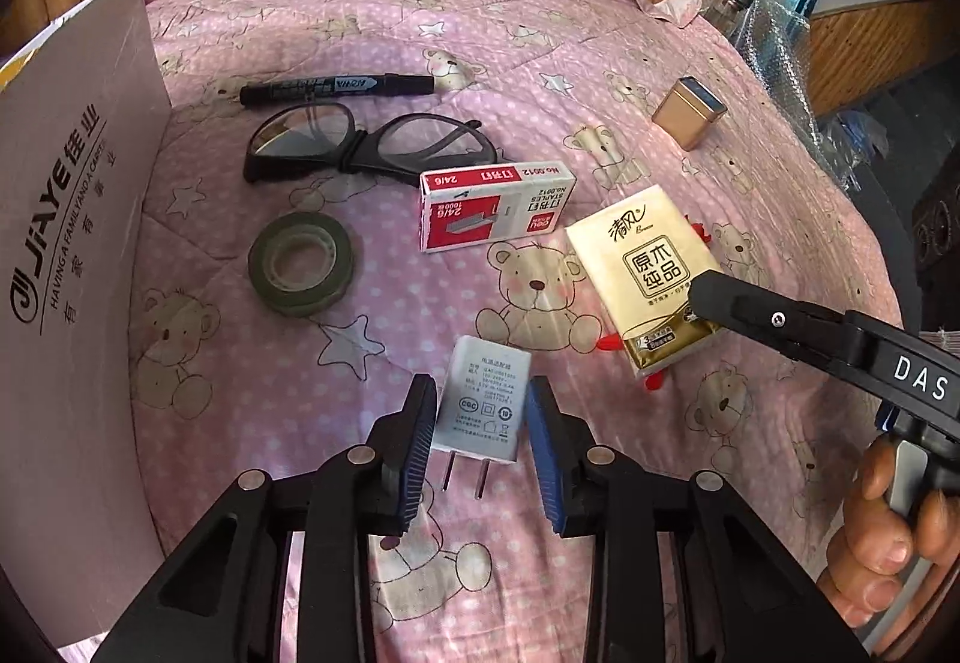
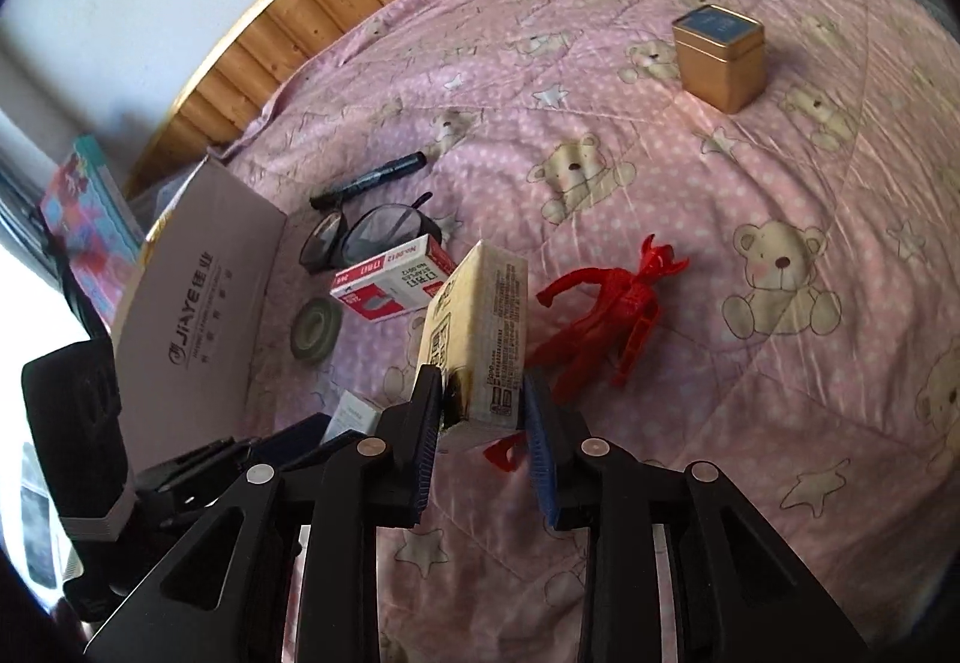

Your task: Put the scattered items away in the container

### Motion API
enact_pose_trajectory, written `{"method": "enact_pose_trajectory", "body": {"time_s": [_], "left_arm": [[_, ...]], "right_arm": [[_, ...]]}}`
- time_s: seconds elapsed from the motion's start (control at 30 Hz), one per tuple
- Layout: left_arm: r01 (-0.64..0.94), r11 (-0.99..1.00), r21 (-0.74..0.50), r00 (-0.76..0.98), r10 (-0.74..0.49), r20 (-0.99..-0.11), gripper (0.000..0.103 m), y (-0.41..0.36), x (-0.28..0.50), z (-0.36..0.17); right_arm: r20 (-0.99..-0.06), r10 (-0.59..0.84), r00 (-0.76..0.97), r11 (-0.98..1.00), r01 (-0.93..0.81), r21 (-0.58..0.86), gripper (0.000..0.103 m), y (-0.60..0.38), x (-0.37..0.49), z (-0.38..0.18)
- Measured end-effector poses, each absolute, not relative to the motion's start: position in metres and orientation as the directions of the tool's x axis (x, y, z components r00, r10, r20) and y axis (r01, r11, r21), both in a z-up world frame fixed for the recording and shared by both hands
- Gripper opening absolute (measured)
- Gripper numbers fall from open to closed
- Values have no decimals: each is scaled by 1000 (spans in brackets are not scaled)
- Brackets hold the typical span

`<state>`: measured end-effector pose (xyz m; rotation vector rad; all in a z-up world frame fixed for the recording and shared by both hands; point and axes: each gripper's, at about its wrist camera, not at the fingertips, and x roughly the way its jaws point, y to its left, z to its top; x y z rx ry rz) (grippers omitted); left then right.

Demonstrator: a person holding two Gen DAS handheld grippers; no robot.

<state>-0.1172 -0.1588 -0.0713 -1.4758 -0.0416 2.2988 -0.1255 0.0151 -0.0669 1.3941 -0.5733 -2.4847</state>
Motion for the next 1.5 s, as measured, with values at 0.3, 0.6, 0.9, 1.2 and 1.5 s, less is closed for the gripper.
{"method": "enact_pose_trajectory", "body": {"time_s": [0.3,0.6,0.9,1.2,1.5], "left_arm": [[-297,-926,-235,-371,338,-865,33,-160,-114,-80],[-270,-941,-204,-421,306,-854,33,-171,-103,-52],[-256,-950,-181,-457,284,-843,33,-176,-85,-28],[-254,-953,-164,-492,274,-827,33,-179,-68,-7],[-246,-957,-152,-527,264,-808,33,-182,-57,12]], "right_arm": [[-758,-393,-521,-907,82,414,24,-3,-125,-69],[-748,-401,-528,-907,112,407,23,-7,-105,-55],[-735,-410,-540,-905,140,401,23,-11,-80,-41],[-725,-418,-548,-900,145,410,23,-12,-62,-34],[-710,-424,-563,-898,159,410,23,-14,-52,-22]]}}
